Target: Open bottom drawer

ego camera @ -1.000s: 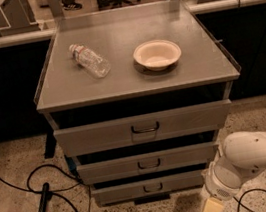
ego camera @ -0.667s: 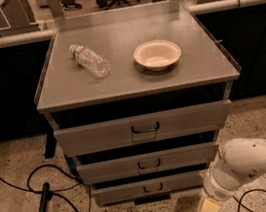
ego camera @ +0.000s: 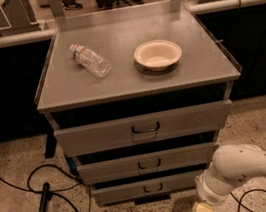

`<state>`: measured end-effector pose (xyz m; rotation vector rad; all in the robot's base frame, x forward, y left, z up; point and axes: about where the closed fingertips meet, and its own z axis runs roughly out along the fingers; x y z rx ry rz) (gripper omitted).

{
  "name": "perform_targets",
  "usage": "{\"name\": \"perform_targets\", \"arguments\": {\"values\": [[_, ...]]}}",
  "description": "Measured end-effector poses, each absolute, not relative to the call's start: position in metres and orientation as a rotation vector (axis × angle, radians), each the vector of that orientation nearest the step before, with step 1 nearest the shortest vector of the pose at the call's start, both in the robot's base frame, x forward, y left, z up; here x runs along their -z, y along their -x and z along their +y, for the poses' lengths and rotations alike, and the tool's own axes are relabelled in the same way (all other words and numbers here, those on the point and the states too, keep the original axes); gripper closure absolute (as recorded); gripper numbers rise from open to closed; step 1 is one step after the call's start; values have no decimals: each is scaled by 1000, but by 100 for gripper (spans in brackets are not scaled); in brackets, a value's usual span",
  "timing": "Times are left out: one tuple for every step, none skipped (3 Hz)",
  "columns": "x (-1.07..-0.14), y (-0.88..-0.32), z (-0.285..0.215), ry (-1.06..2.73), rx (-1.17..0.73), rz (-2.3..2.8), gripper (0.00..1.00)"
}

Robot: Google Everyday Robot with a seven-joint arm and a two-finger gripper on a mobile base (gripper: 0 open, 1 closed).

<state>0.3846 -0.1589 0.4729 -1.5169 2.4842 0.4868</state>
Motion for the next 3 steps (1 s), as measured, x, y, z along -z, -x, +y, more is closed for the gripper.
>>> {"name": "perform_targets", "arguments": {"values": [[-422,-391,-148,1482,-541,2485,0],[-372,-399,-134,1414,-642,2476,0],[-372,-399,-134,1414,-642,2476,0]]}}
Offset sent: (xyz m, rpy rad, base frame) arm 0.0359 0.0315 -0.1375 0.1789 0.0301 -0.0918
